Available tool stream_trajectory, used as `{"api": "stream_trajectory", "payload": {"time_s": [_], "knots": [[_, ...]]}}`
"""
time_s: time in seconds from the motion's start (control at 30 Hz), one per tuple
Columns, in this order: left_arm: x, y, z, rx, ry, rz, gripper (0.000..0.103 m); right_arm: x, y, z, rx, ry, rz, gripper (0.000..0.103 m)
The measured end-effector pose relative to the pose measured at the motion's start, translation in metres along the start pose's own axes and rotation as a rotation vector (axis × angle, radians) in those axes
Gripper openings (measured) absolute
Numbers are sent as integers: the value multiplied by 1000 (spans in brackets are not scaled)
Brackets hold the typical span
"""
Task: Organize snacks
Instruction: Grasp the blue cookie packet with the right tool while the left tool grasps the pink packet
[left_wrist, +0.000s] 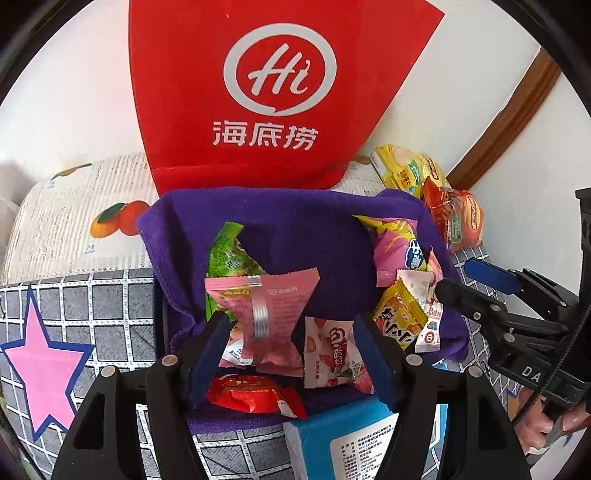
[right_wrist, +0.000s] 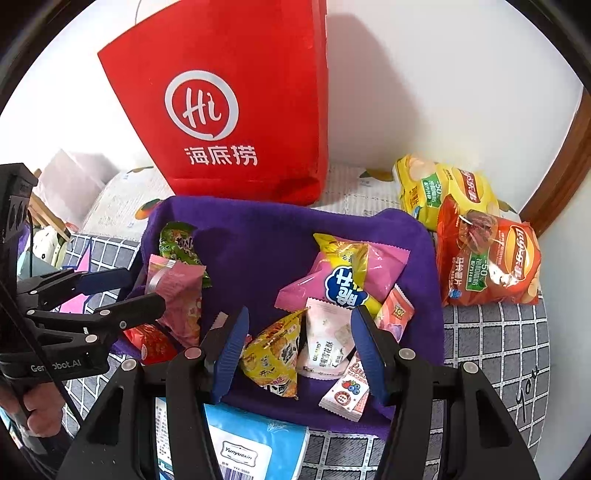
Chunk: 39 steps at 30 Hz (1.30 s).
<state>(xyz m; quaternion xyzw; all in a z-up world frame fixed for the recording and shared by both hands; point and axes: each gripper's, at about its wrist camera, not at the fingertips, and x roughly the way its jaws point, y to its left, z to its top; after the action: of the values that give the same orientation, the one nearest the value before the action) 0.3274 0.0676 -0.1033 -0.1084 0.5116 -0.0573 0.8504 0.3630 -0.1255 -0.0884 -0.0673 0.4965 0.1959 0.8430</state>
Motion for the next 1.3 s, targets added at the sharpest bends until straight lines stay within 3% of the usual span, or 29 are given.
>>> {"api": "stream_trajectory", "payload": {"time_s": [0.37, 0.63, 0.77, 0.9, 1.13, 1.23, 1.3], "knots": [[-28, 0, 0, 5, -67, -8, 67, -41, 14, -14, 16, -81, 18, 57], [-47, -12, -4, 28, -103, -56, 67, -66, 3, -93, 73, -61, -49, 57], [-65, -22, -10, 46, -131, -67, 67, -60, -5, -140, 148, 13, -29, 57], [-81, -33, -19, 73, -162, -66, 67, -44, -1, -177, 194, 77, 66, 57], [-94, -25, -58, 74, -135, -34, 67, -9, 24, -212, 168, 83, 132, 63], [-100, -13, -74, 57, -135, -18, 67, -7, 32, -217, 142, 22, 97, 72], [-100, -7, -87, 47, -128, -8, 67, -5, 36, -219, 125, -8, 74, 72]]}}
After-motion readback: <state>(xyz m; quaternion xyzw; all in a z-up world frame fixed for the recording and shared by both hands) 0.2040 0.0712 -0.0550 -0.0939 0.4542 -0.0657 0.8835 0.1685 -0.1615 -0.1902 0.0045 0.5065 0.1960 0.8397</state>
